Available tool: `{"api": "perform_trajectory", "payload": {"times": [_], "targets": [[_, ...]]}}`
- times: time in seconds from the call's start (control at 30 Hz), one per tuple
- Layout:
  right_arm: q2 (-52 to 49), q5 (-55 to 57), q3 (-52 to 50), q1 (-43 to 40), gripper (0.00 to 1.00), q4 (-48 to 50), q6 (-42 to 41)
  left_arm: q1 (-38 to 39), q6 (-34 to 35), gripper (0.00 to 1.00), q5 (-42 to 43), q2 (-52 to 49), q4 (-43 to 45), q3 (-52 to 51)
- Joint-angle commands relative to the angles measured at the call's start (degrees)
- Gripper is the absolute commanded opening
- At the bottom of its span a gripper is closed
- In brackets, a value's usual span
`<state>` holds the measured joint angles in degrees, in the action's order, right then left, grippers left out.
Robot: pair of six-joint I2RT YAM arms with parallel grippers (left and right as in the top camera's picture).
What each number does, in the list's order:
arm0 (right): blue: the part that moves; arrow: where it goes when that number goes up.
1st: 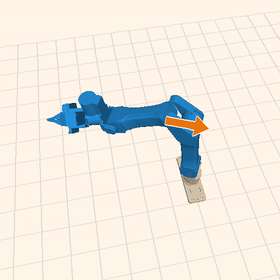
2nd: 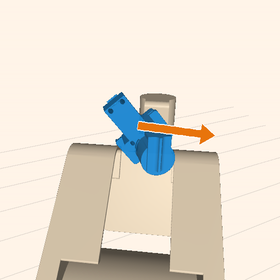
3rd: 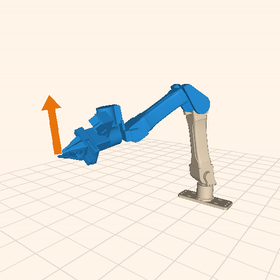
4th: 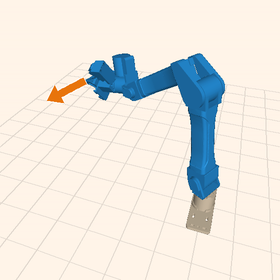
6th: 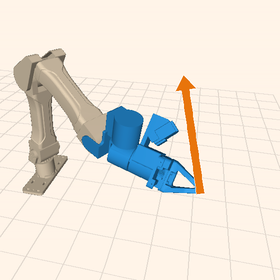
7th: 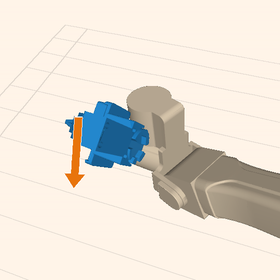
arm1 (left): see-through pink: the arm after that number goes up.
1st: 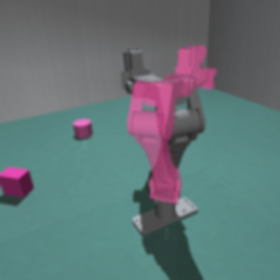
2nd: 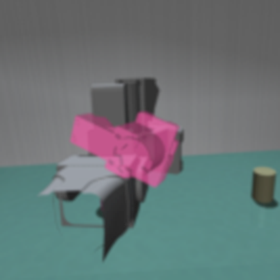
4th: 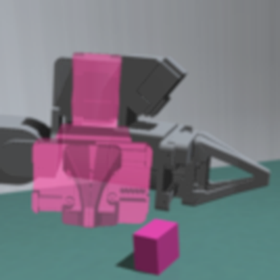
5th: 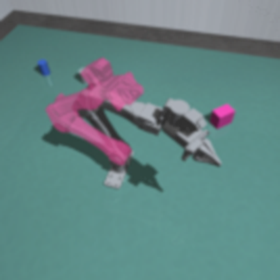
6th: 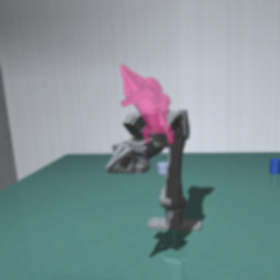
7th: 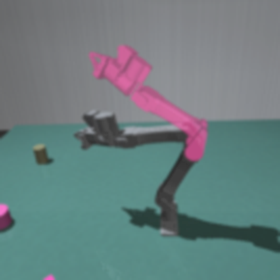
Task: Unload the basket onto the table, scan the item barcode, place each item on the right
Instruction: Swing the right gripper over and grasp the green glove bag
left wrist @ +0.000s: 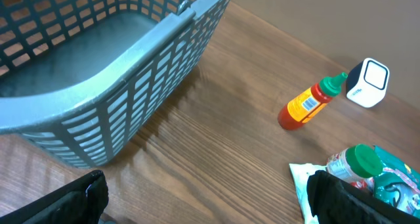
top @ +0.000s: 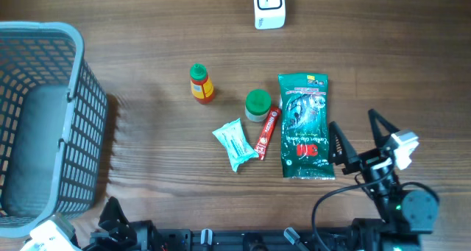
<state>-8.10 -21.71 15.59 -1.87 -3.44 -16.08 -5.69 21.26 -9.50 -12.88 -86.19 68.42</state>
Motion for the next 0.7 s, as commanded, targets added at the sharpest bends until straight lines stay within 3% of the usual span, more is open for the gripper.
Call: {"api": "perform_trajectory", "payload": {"times": [0.0, 0.13, 0.3, 0.4, 0.5, 0.67], "targets": [[-12.72, -0.92, 16.7, 0.2, 1.0, -13.46, 2.62, -0.44, -1.16, 1.0, 0.48, 0.52, -0.02, 0.26], [-30.67, -7.67, 35.85, 0.2, 1.0, -31.08, 1.88, -0.44, -1.14, 1.0, 0.48, 0.52, -0.02, 0.26], [-43.45, -14.29, 37.97, 0.22, 1.0, -26.62, -6.43, -0.44, -1.14, 1.0, 0.48, 0.52, -0.02, 0.26], [-51.06, -17.53, 37.97, 0.83, 1.0, -26.77, -3.32, -0.44, -1.14, 1.0, 0.5, 0.52, -0.02, 0.26], [-57.05, -7.41, 37.99, 5.46, 1.0, -28.35, -4.37, -0.44, -1.14, 1.0, 0.48, 0.52, -0.02, 0.26], [-61.53, 20.92, 37.99, 22.27, 1.0, -29.05, -12.52, -0.44, -1.14, 1.0, 0.48, 0.52, -0.02, 0.26]]}}
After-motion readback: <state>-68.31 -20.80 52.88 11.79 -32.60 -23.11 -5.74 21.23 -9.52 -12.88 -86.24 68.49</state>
